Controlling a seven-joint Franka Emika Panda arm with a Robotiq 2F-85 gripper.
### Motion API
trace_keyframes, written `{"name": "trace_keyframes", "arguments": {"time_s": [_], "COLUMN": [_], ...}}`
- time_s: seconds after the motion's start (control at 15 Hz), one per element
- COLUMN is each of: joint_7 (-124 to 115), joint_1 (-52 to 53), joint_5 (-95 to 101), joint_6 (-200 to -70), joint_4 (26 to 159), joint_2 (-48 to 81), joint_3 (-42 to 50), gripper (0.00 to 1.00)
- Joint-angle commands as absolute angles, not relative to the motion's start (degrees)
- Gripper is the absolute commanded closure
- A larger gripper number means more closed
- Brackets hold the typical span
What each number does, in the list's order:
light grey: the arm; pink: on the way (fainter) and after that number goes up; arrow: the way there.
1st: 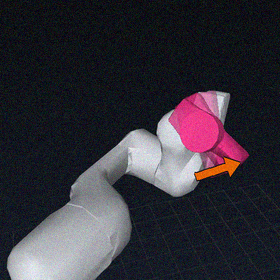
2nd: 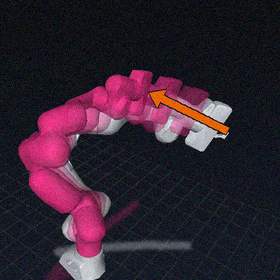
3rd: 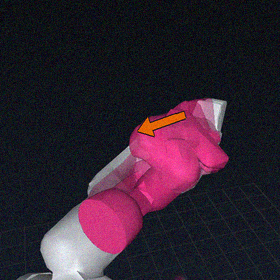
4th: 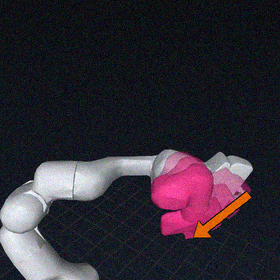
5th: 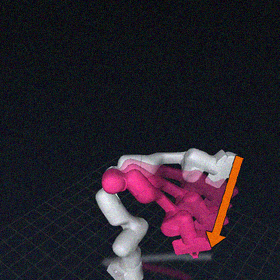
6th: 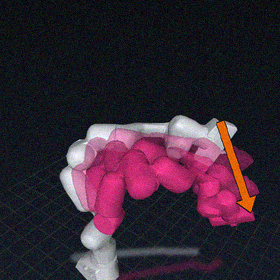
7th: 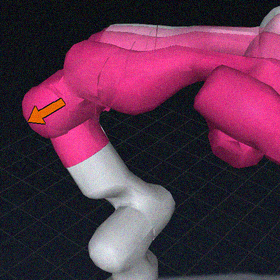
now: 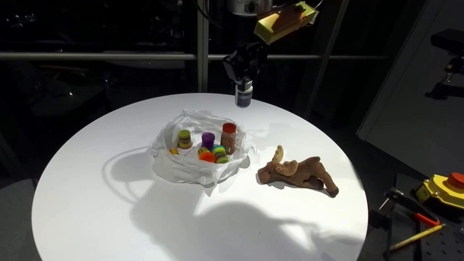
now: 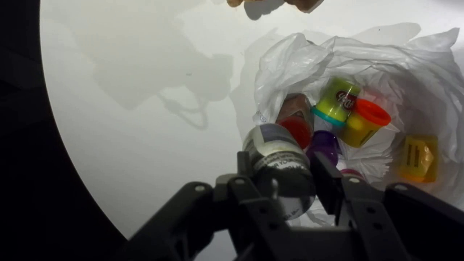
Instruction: Pick up all the objects on the table and put them on the plastic
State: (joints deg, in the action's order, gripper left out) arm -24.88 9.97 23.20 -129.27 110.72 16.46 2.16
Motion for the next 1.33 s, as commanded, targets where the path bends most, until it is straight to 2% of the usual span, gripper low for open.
{"name": "trace_keyframes", "arguments": {"time_s": [0.0, 0.6, 1.27], "joint_7": [-22.43, -16.92, -13.93], "joint_1": [8.81, 11.11, 8.64], "joint_5": [21.23, 15.29, 12.73], "joint_6": [-130.38, -128.22, -127.21], "joint_4": [100.22, 78.16, 69.76], "joint_2": [25.95, 42.87, 52.1], "joint_3": [1.65, 1.34, 2.44], "gripper": [0.8, 0.8, 0.8]}}
